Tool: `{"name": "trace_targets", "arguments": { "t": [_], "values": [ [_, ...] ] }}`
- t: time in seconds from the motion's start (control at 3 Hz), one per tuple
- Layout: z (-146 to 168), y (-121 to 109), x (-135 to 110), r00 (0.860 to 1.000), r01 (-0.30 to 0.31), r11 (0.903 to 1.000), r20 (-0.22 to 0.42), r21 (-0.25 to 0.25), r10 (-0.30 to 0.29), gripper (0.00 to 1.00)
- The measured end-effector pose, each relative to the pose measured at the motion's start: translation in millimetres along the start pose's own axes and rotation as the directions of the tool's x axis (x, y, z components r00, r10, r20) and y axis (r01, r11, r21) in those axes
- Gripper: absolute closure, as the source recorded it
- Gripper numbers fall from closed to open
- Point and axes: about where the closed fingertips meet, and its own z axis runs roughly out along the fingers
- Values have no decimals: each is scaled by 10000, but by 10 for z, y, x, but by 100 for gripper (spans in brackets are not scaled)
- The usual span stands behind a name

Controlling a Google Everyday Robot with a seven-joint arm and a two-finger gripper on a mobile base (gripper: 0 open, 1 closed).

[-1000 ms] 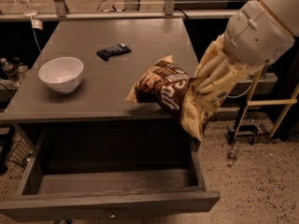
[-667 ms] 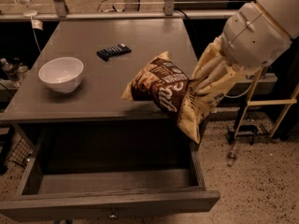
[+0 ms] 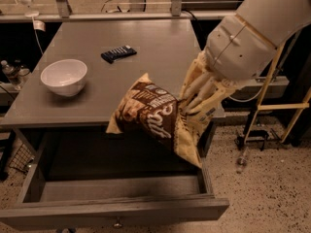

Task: Place brown chip bag into top drawer

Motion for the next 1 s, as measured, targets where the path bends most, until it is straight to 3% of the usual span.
{"name": "trace_targets", "arguments": {
  "t": [0.33, 0.67, 1.0],
  "values": [
    [638, 81, -349, 9890, 1430, 9700, 663, -1964, -1323, 100],
    [1076, 130, -485, 9772, 2060, 9276, 1148, -3116, -1784, 100],
    [1371, 165, -448, 9757, 2161, 9104, 1115, -3527, -1884, 100]
  ]
}}
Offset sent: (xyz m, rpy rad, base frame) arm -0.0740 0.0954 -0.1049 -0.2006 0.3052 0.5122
